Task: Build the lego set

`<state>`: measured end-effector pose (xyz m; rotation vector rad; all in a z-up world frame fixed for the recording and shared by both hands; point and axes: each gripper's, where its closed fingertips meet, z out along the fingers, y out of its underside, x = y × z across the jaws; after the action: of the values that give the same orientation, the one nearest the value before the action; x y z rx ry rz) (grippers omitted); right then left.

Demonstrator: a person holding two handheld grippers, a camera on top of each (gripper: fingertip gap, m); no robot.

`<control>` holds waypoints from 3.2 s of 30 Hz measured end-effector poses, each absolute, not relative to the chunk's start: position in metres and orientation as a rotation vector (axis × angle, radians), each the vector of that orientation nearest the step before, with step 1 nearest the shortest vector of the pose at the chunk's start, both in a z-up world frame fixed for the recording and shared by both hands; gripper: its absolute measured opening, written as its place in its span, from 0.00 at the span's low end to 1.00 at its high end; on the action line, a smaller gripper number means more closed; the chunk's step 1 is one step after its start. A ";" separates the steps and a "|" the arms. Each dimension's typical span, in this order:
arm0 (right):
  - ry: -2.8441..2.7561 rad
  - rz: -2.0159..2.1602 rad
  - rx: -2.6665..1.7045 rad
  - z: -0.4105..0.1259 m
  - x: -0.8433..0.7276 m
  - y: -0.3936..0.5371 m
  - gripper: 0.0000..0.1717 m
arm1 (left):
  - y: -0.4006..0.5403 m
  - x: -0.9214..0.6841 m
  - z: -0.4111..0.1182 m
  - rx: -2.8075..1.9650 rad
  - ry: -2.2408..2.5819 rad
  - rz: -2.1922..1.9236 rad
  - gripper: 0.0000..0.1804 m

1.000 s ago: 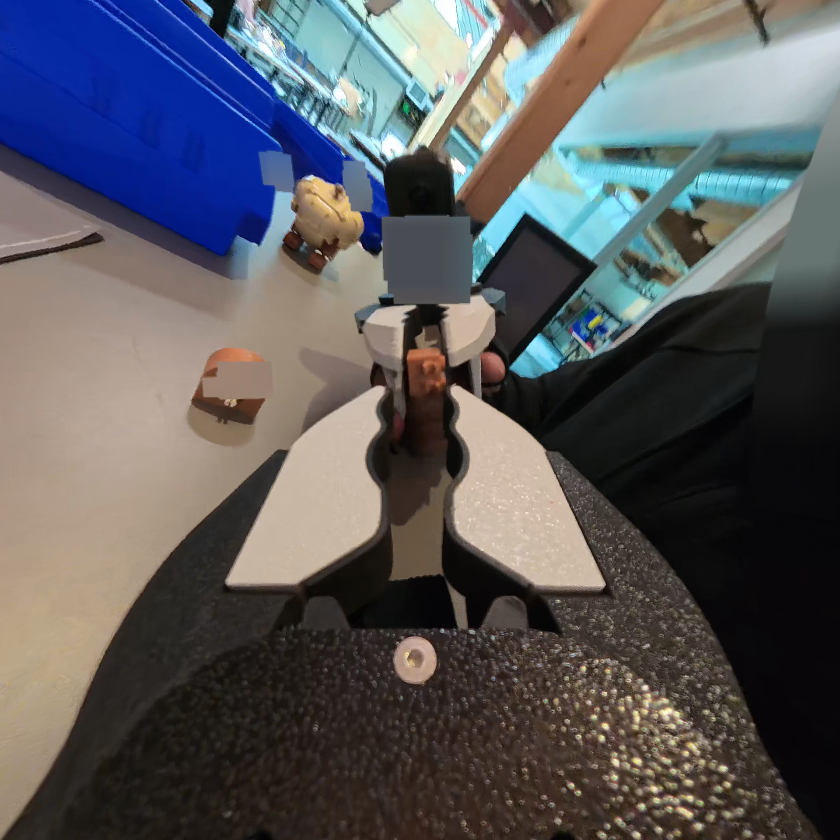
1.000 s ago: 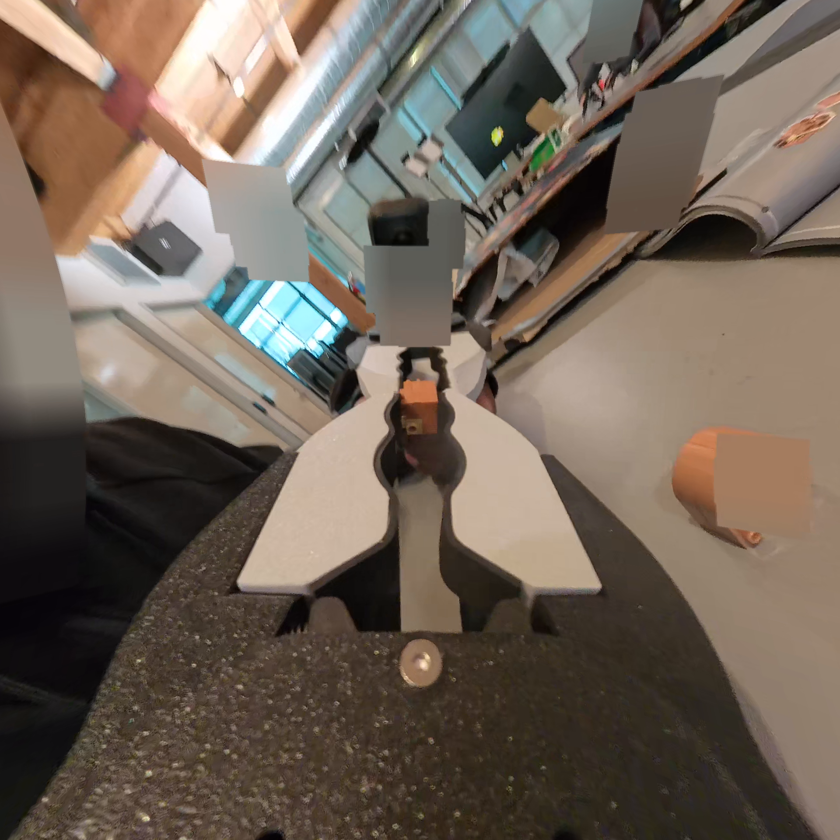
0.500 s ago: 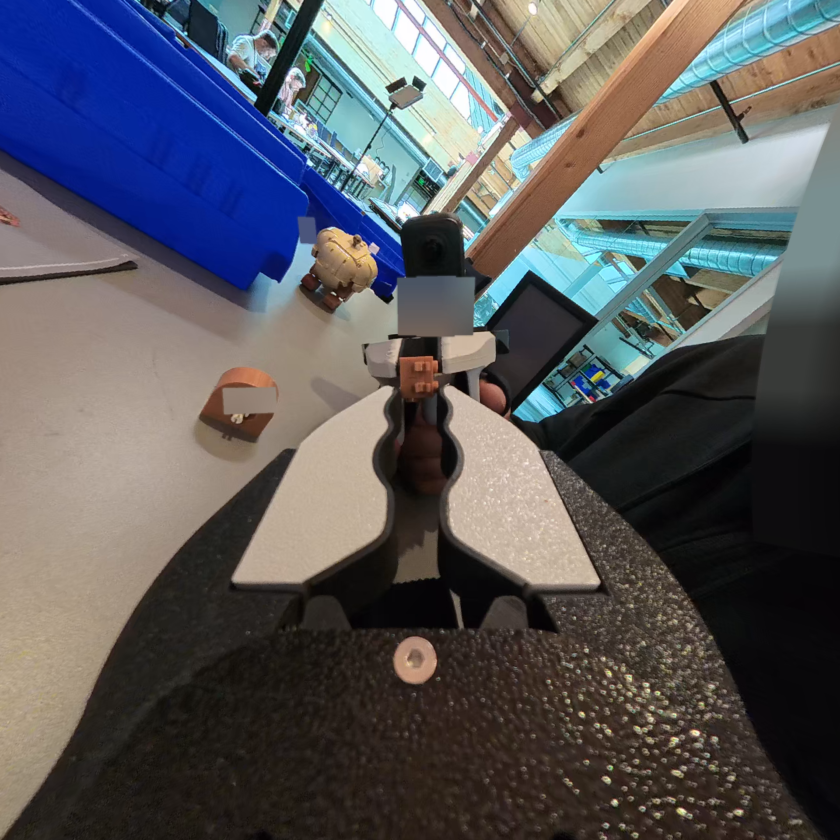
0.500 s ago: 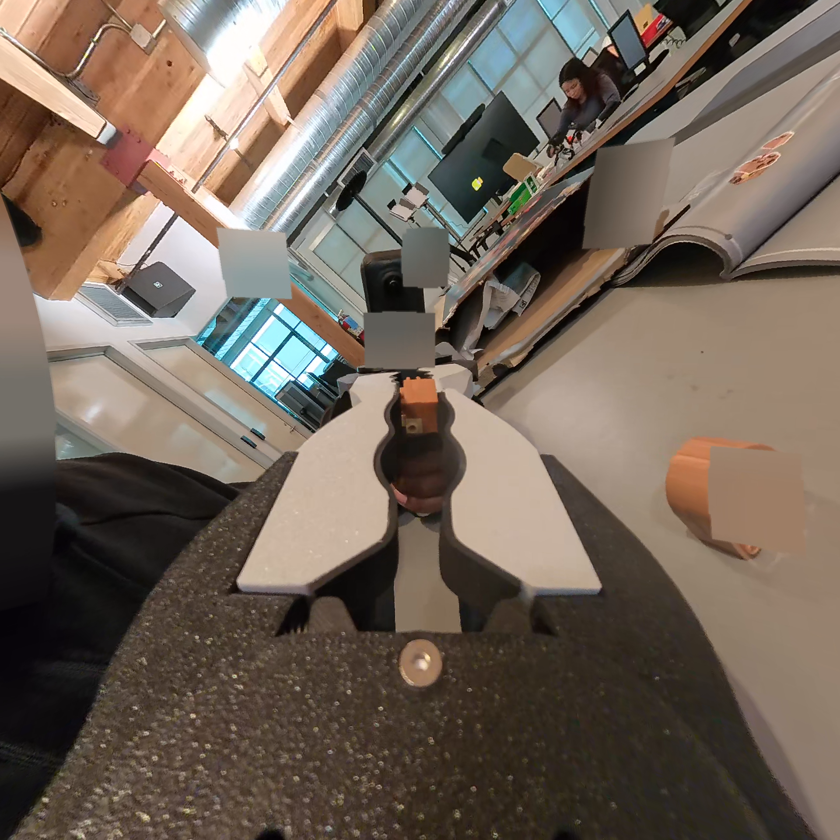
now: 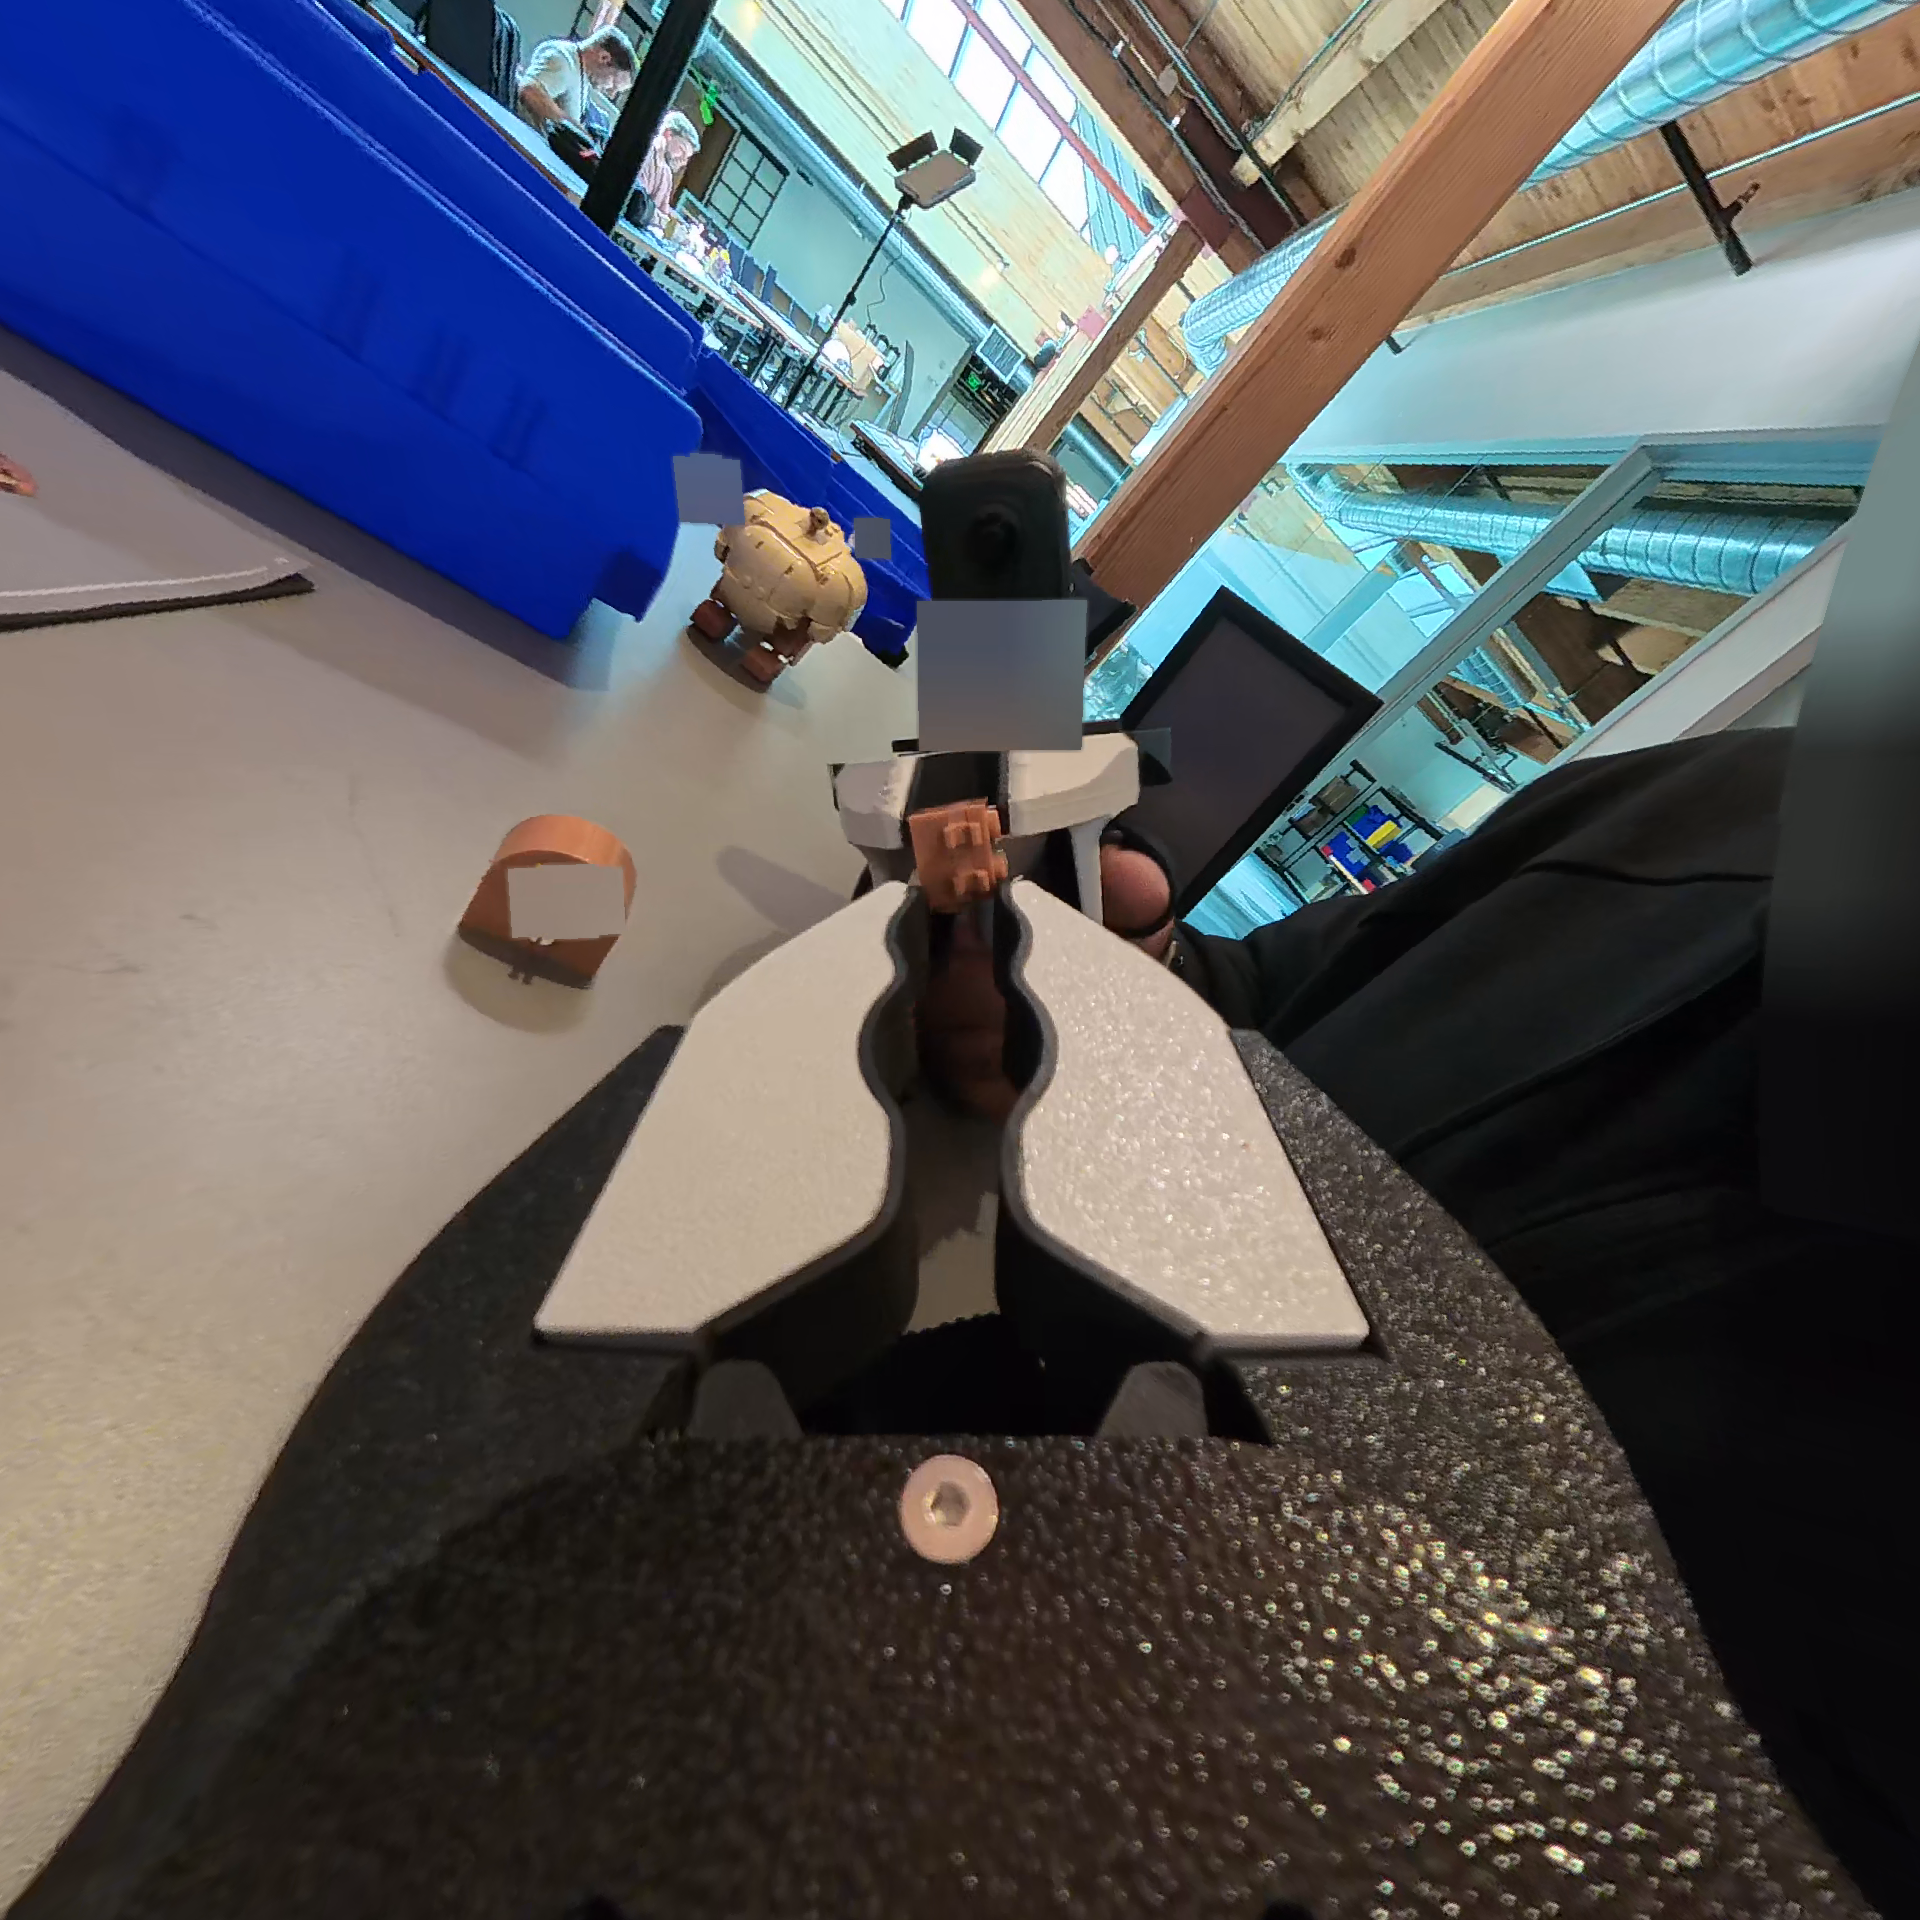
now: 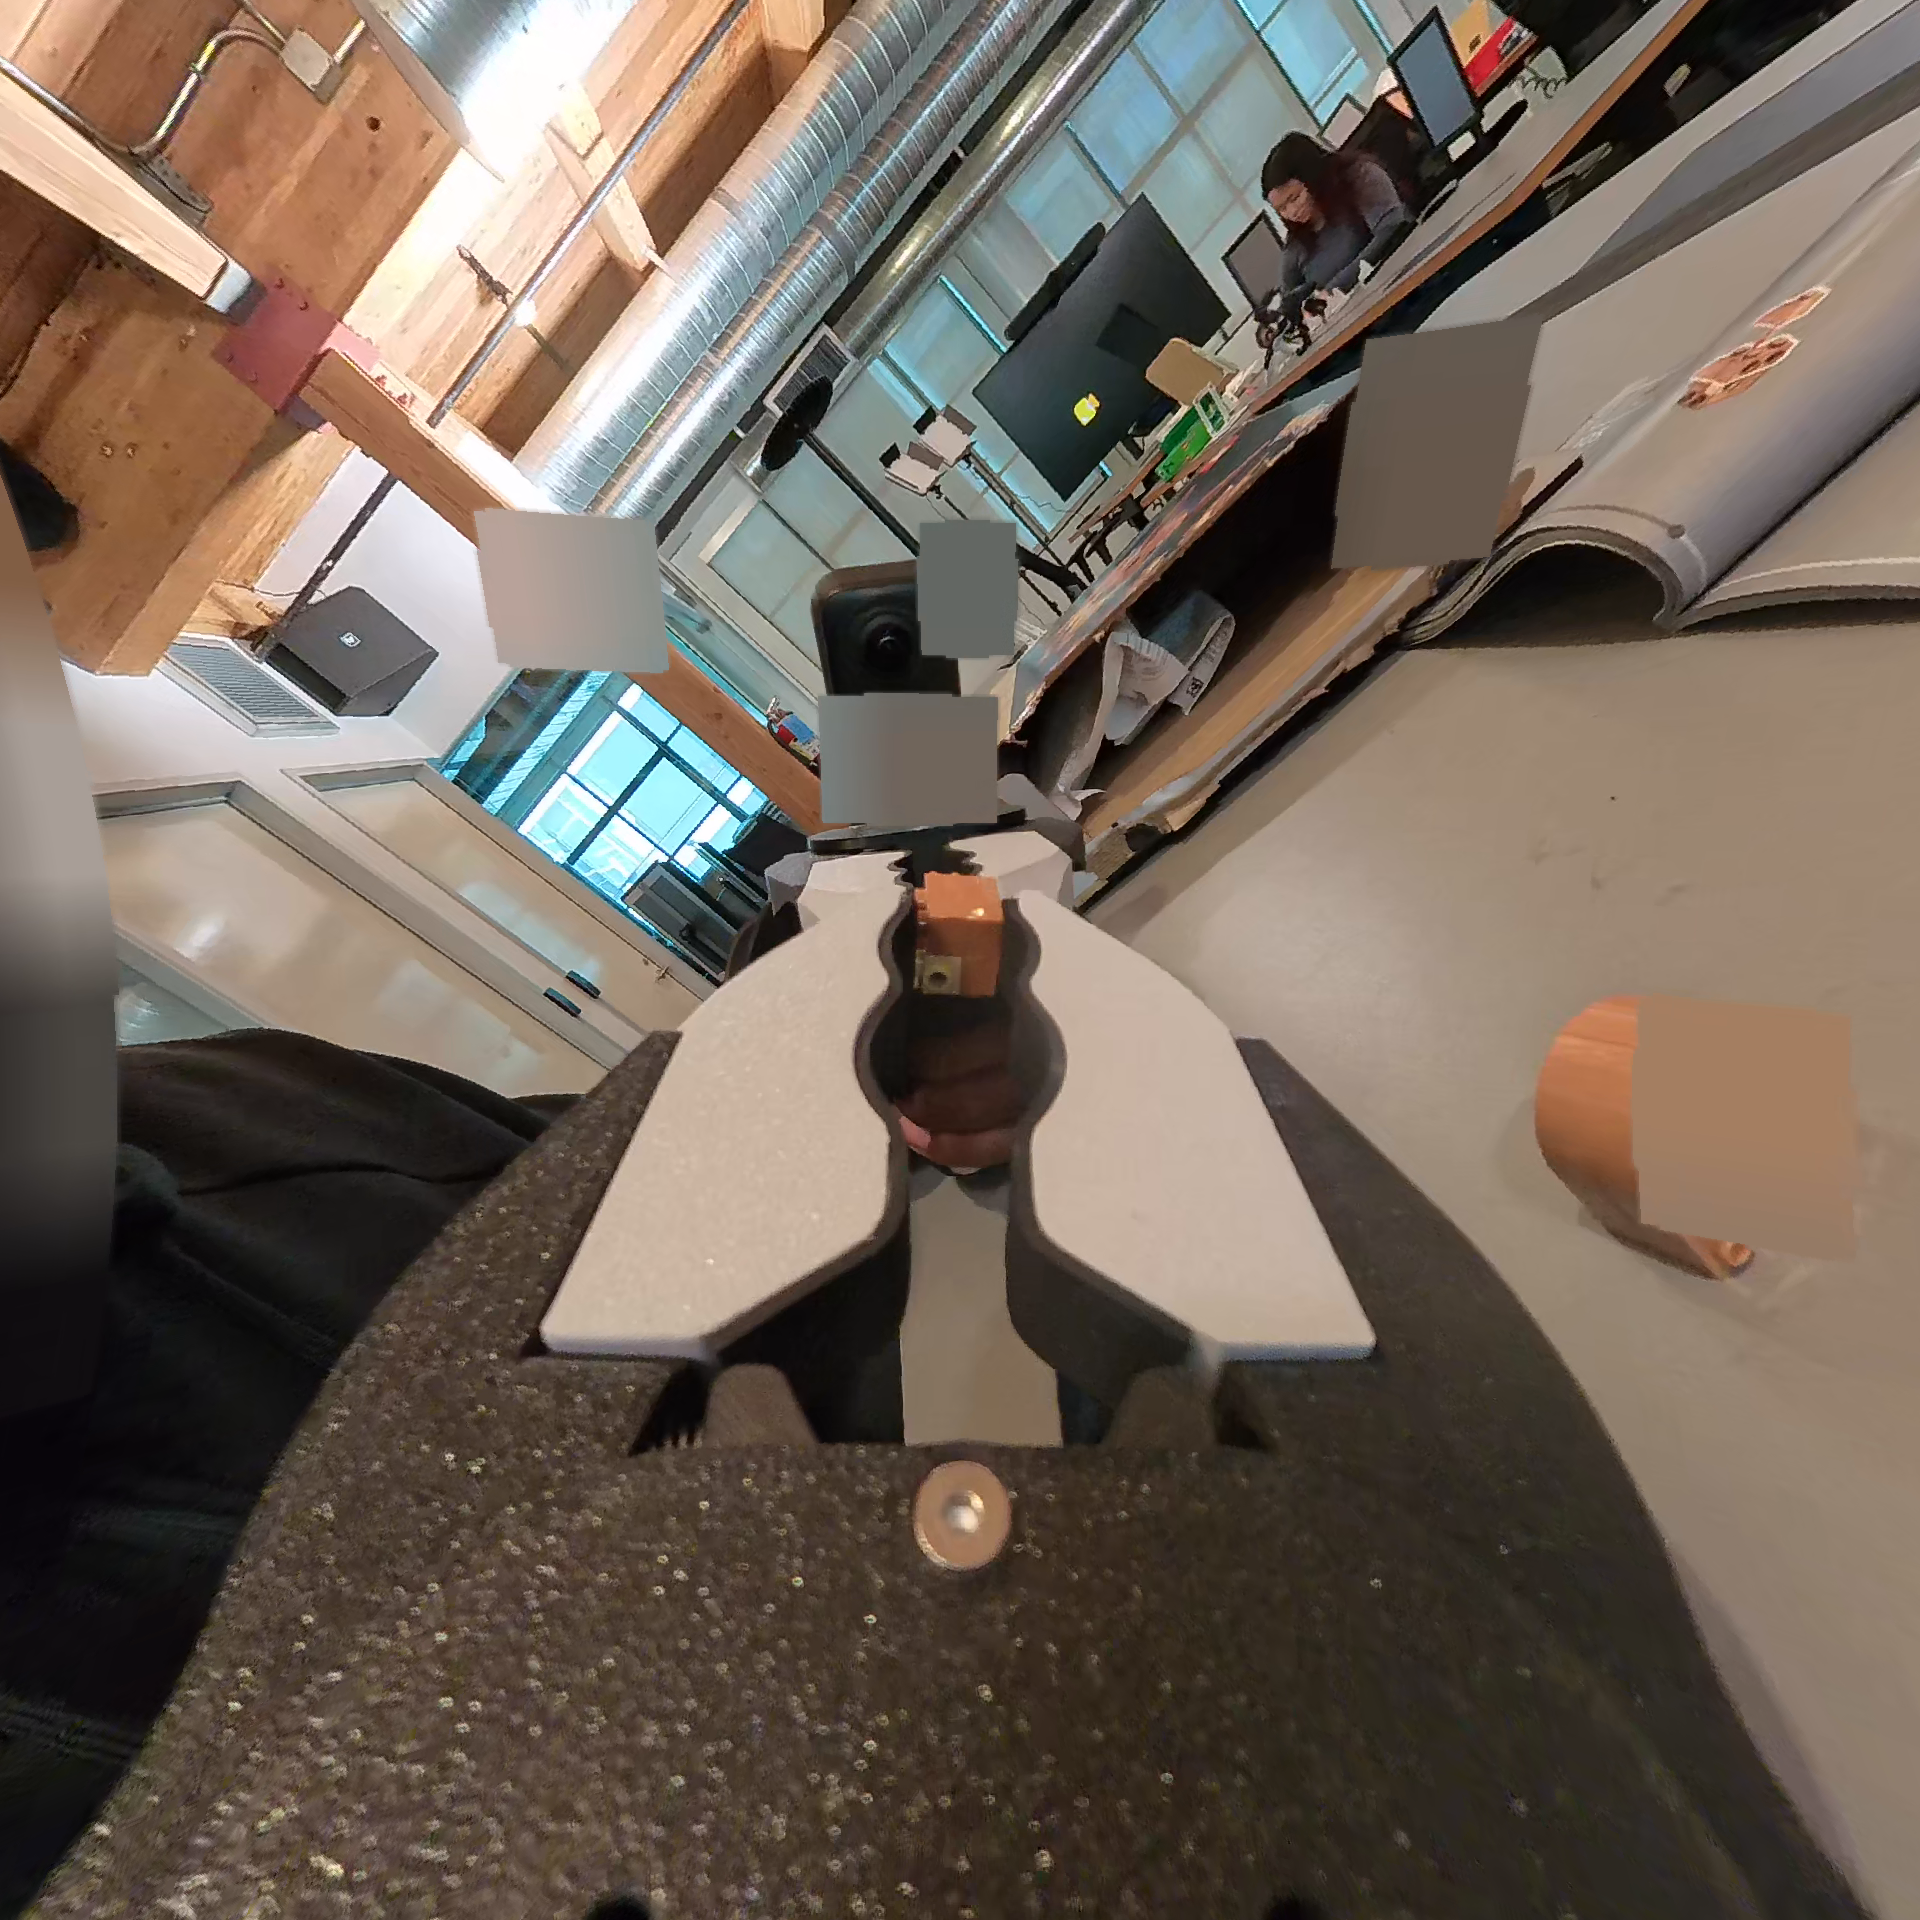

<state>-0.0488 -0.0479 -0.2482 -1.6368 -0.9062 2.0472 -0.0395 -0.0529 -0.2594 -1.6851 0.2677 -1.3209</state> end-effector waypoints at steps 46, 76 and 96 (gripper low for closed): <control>-1.774 1.118 -1.656 -0.316 -0.095 -0.046 0.09 | -0.032 -0.128 -0.297 -1.934 0.152 -0.791 0.15; -1.798 1.258 -1.742 -0.323 -0.096 -0.045 0.15 | -0.031 -0.134 -0.292 -1.882 0.079 -0.961 0.15; -1.518 1.311 -1.695 -0.263 -0.061 0.041 0.11 | 0.000 -0.132 -0.266 -1.875 0.045 -0.983 0.13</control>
<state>-0.0614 0.0407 -0.2632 -1.6949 -1.5180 1.3114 -0.1319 0.0001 -0.2659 -1.8746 0.0451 -0.9833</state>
